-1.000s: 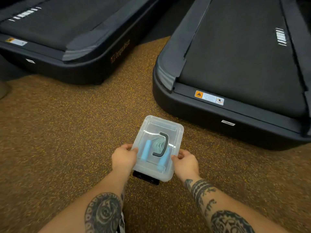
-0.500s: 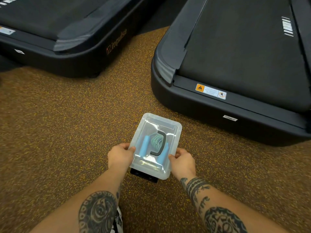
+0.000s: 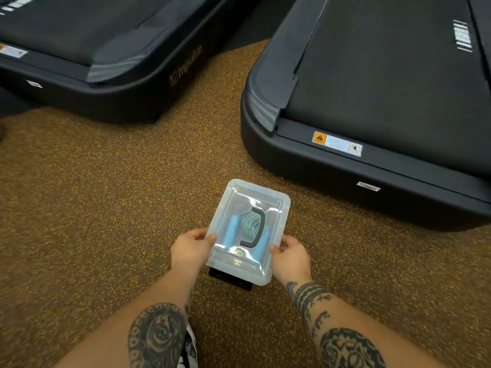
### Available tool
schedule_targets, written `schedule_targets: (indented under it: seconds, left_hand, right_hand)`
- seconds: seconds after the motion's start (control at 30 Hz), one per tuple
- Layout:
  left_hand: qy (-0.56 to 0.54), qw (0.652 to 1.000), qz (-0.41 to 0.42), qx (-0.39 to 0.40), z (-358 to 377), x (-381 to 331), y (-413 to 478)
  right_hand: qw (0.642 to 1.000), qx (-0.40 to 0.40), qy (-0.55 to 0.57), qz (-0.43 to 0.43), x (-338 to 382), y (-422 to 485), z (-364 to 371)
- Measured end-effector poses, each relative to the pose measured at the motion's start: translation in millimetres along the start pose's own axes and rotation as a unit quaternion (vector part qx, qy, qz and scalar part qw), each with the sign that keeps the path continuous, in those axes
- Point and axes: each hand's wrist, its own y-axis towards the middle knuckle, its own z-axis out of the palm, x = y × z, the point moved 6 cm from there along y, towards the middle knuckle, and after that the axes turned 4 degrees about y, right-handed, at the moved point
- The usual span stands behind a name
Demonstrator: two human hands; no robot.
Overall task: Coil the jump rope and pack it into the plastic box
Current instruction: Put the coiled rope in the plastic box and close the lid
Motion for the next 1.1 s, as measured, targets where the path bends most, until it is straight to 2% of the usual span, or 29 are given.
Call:
schedule_targets:
  seconds: [0.1, 0.23, 0.37, 0.5, 0.7, 0.97, 1.1]
  left_hand:
    - [-0.054, 0.998, -0.019, 0.021, 4.3, 6.4, -7.4]
    - [-0.145, 0.986, -0.078, -0.005, 7.4, 25.6, -25.2]
    - [-0.295, 0.933, -0.204, 0.025, 27.1, 51.6, -51.0]
    - [-0.388, 0.885, -0.234, 0.102, 46.4, 57.5, -56.1]
    - [-0.409, 0.879, -0.216, 0.113, 46.7, 58.0, -56.1]
    - [-0.337, 0.905, -0.242, 0.094, 33.6, 47.1, -52.2]
    - [-0.315, 0.906, -0.264, 0.097, 28.5, 27.1, -48.9]
  right_hand:
    - [1.0, 0.02, -0.012, 0.015, 2.4, 1.2, -2.0]
    - [0.997, 0.055, -0.057, 0.02, 13.0, 8.0, -9.0]
    - [0.994, 0.07, -0.081, 0.028, 16.9, 9.4, -11.9]
    - [0.992, 0.083, -0.083, 0.044, 9.0, 8.4, -7.6]
    - [0.994, 0.067, -0.072, 0.042, 2.3, 10.3, -4.8]
    - [0.99, 0.047, -0.134, 0.017, -3.2, 18.2, 0.2]
    - [0.987, 0.051, -0.148, 0.024, -3.0, 18.4, 0.6]
